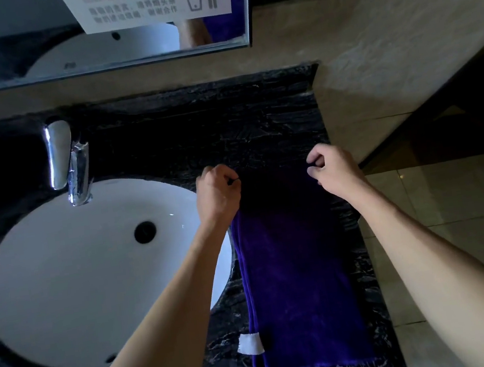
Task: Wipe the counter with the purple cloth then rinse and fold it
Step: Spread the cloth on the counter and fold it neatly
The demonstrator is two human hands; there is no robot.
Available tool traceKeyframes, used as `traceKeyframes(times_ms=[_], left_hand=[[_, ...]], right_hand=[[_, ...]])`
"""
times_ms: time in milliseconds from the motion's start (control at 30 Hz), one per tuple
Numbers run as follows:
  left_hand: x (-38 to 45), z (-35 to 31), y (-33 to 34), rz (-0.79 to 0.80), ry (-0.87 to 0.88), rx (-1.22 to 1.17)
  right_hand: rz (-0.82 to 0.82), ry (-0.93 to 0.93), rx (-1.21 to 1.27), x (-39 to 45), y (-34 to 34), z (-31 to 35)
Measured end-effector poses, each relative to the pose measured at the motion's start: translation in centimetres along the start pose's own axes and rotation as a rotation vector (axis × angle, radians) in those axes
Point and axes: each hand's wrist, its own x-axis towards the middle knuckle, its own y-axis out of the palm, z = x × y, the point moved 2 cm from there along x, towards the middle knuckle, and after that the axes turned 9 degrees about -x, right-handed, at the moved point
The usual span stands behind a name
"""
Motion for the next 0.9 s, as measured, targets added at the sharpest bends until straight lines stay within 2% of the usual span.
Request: traceKeyframes(times_ms=[200,367,767,833,900], left_hand=[[0.6,-1.1,0.0,-0.008,0.134,-0.065],[0.9,-0.8,0.4,-0.02,0.147,-0.068],[3.4,-1.7,-0.3,0.272,0.063,0.176],[3.6,-1.5,-0.7,0.252,0.051,0.142],[3.6,-1.4,-1.2,0.163,0.037,0.033]], right_hand=[[-0.024,-0.008,-0.019,0.3,0.1,-0.4],[-0.044,-0.013,-0.027,0.5,0.2,-0.6],[-0.052,0.014,-0.115,1.3,0.2,0.3],[-0.054,0.035,-0.122,1.3,0.0,0.5],[-0.069,0.044,-0.044,1.3,-0.4,0.6]])
